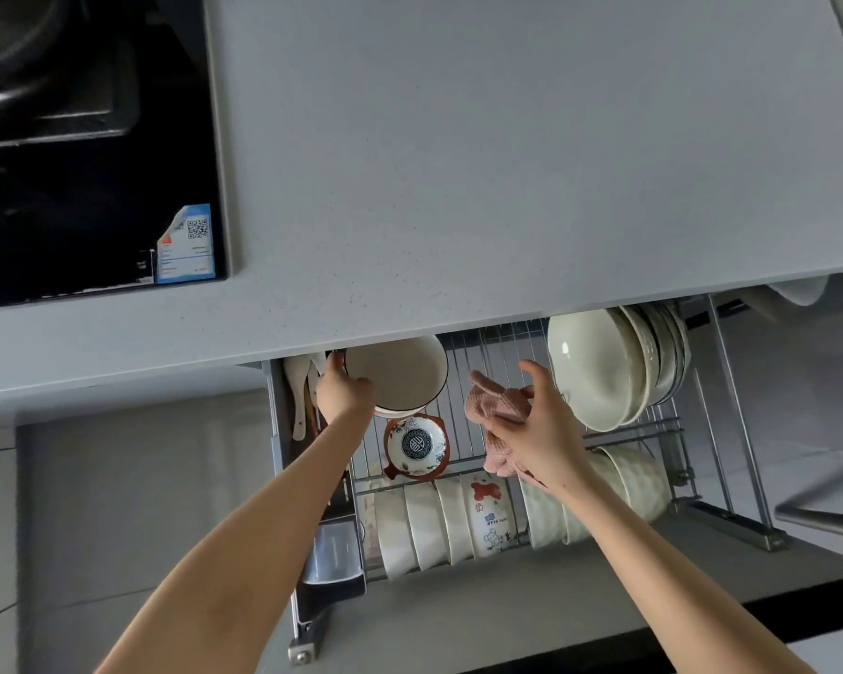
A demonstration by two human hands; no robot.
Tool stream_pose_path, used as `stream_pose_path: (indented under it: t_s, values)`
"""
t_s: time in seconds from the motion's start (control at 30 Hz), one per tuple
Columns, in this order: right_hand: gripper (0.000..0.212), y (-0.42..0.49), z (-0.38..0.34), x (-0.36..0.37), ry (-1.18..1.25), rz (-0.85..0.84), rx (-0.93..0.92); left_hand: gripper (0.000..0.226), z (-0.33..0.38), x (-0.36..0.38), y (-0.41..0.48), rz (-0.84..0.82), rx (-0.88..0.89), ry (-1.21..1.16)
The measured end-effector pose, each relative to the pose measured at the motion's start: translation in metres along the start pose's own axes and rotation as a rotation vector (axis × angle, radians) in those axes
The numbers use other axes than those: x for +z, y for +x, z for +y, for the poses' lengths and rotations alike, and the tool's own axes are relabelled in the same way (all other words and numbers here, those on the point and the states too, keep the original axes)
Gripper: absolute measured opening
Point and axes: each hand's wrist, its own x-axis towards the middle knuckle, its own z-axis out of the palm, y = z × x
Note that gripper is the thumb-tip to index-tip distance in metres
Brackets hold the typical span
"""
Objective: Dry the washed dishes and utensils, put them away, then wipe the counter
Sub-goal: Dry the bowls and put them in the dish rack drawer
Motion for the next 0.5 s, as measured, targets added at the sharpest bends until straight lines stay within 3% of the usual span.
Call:
stream_pose_path:
  t_s: [0.23, 0.4, 0.5]
  values:
    - [0.076, 0.006, 0.003, 0.009, -0.063, 0.019, -0.02, 0.052, -0.011, 0.003, 0.004, -0.007, 0.107, 0.157]
    - [0.075, 0.007, 0.004, 0.011, -0.066, 0.021, -0.028, 0.034, -0.016, 0.004, 0.01, -0.056, 0.058, 0.188]
    - [0.076, 0.003, 0.002, 0.009, -0.086, 0.02, -0.052, 0.036, -0.02, 0.002, 0.012, -0.089, 0.027, 0.182]
